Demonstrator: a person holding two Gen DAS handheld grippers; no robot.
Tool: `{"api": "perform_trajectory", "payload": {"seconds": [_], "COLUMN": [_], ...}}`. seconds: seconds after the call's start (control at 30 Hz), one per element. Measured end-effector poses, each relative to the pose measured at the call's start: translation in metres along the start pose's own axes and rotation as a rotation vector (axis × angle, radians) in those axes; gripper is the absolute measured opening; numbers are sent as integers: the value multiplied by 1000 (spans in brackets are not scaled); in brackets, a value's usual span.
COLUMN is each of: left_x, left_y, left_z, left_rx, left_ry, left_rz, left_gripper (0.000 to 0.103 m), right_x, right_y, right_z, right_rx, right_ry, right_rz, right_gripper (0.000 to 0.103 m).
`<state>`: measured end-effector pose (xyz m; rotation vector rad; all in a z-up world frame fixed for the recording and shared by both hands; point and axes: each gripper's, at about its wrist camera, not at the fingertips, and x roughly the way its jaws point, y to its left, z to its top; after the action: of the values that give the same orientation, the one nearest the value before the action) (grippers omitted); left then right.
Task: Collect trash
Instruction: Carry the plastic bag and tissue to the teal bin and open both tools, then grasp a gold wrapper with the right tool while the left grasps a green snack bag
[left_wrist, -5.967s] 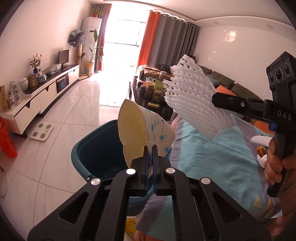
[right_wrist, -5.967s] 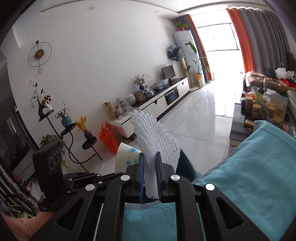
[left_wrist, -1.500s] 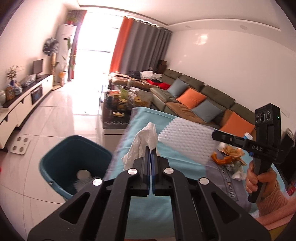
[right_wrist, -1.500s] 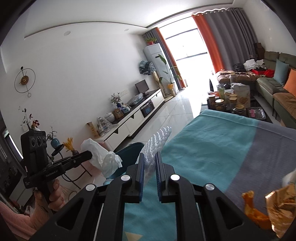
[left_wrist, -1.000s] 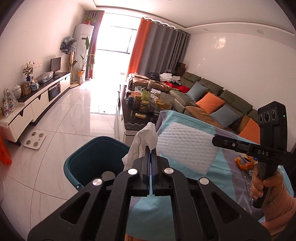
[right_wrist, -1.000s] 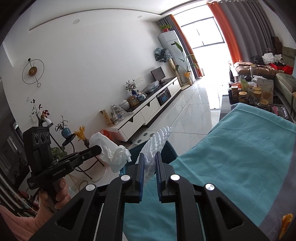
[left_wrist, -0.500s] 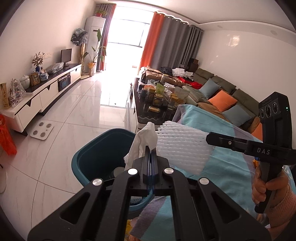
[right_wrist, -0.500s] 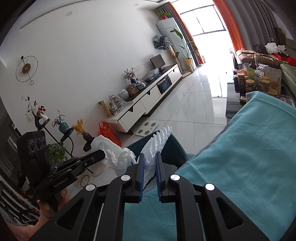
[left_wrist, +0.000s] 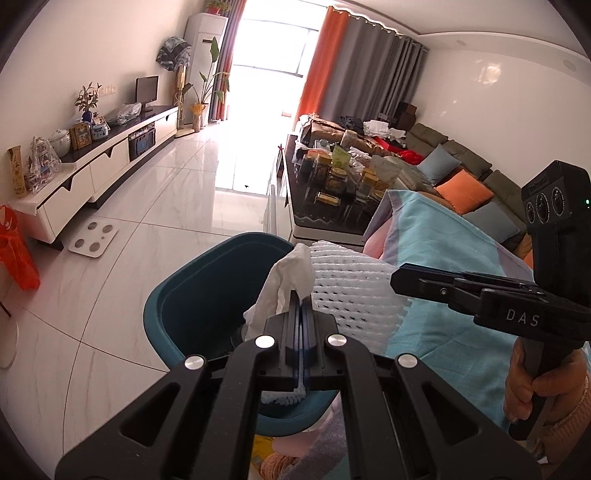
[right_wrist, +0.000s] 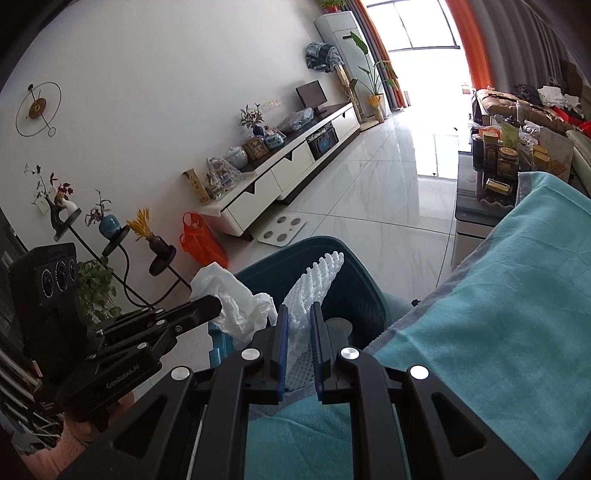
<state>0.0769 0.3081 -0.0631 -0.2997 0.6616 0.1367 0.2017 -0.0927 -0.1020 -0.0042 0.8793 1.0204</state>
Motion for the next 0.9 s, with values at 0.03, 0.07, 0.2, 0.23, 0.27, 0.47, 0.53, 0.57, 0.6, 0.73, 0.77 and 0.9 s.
{"api": "perform_trajectory", "payload": {"seconds": [0.03,0.07,0.2,0.23,0.27,0.47,0.53,0.57,0.6,0.73,0.77,0.9], "left_x": [2,6,18,21,23,42,43,43,42,27,22,-3], "left_y": [1,1,2,3,3,10,11,12,11,1,-4,-26], "left_z": [-1,-1,-2,-2,-3,-6,-10,-10,-11,-13,-12,-11], "left_rx": [0,1,0,-2,-5,-46,-53,-57,-61,-29,-18,27], "left_ry": [3,5,17,21,25,49,50,50,47,1,-11,-74], "left_rz": [3,6,15,17,19,26,36,35,32,36,36,0], "left_gripper": [1,1,1,1,2,21,24,25,26,33,36,44], "right_x": [3,6,16,18,20,29,27,25,22,6,0,-30], "right_y": [0,1,1,1,2,0,-2,-2,-3,-4,-4,-1], "right_z": [0,1,3,3,3,4,3,2,1,-2,-3,-9], "right_rx": [-1,-2,-1,0,1,25,29,29,29,22,18,-11], "right_ry": [5,12,35,39,47,73,69,64,59,37,27,-24], "right_rz": [-2,-7,-19,-19,-21,-24,-23,-23,-23,-16,-13,-8], "right_gripper": [11,11,12,13,14,34,34,34,34,34,34,34]}}
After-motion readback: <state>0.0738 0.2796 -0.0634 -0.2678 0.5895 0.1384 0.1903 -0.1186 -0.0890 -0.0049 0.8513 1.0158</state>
